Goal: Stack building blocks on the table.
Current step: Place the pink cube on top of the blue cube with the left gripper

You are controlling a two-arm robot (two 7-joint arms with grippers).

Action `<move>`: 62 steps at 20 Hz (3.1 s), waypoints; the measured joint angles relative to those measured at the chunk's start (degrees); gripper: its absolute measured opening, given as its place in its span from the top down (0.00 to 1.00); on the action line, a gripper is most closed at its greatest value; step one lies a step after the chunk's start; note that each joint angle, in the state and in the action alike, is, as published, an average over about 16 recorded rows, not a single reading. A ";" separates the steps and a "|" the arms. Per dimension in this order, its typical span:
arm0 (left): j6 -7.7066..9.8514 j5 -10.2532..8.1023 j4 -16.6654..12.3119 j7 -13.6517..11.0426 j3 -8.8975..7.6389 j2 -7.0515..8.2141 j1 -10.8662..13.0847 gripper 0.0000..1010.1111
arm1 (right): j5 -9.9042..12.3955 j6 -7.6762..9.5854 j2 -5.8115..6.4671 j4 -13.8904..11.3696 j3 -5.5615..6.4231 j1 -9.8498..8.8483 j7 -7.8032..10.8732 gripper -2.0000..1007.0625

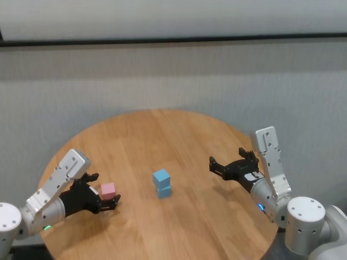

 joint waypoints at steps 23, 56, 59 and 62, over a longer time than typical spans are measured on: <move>1.01 -0.85 5.15 -1.37 -0.06 -1.75 -2.86 0.07 | 0.00 0.00 -0.01 0.00 0.00 0.00 0.00 0.00; 3.21 -1.19 -2.73 -1.65 -0.14 -0.12 -0.86 0.61 | 0.00 0.00 -0.02 0.00 0.00 0.00 0.00 0.00; 3.75 -1.62 -4.71 -2.12 0.02 0.14 -0.74 0.61 | 0.00 0.00 -0.02 0.00 0.00 0.00 0.00 0.00; 4.44 -2.02 -6.58 -2.61 0.36 0.32 -0.88 0.61 | 0.00 0.00 -0.02 0.00 0.00 0.00 0.00 0.00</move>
